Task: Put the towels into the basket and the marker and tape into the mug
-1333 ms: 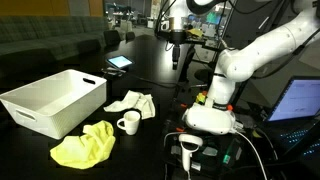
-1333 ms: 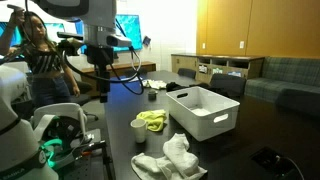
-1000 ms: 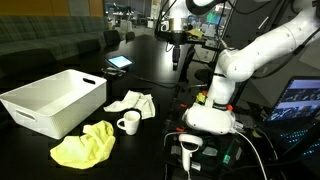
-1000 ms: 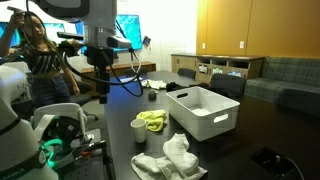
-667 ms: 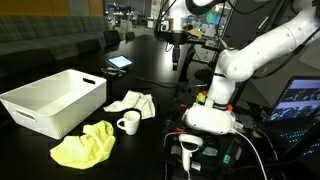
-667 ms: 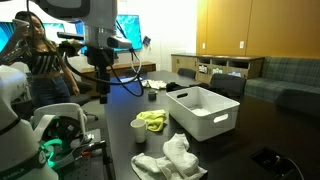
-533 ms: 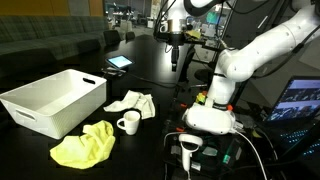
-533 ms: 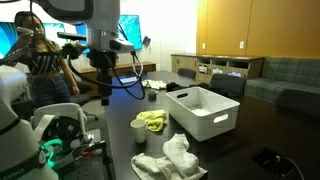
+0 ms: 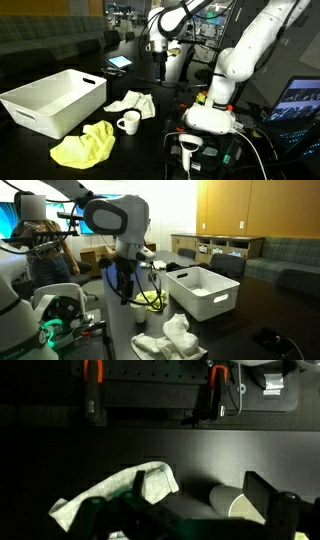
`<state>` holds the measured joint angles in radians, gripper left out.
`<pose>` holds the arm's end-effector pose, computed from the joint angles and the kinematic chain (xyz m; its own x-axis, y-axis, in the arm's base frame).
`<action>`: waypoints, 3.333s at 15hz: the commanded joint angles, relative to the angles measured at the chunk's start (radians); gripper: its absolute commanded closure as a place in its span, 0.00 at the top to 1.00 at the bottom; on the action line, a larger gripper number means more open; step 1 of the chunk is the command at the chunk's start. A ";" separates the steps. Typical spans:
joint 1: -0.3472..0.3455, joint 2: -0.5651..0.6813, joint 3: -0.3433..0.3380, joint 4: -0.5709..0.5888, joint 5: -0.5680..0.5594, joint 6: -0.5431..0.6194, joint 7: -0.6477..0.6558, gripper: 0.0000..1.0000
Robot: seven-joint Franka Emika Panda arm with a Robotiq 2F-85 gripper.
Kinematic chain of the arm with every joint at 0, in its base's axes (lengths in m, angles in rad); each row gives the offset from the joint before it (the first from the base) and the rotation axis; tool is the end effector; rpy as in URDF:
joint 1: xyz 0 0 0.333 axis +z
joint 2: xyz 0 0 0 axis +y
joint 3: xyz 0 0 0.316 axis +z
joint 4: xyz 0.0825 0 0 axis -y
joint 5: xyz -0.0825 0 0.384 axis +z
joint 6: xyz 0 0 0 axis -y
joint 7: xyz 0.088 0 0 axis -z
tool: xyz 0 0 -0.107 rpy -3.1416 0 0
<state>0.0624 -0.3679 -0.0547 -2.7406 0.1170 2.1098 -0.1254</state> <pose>0.3469 0.0098 0.3129 0.9651 0.0806 -0.2493 0.0484 -0.9900 -0.1329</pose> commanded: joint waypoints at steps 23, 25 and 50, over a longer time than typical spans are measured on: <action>-0.048 0.749 0.105 0.267 0.473 0.265 0.082 1.00; -0.050 0.768 0.101 0.274 0.459 0.301 0.121 1.00; -0.147 0.985 0.109 0.367 0.300 0.479 0.277 1.00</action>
<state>-0.0437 0.5727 0.0273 -2.3979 0.3849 2.5606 0.2013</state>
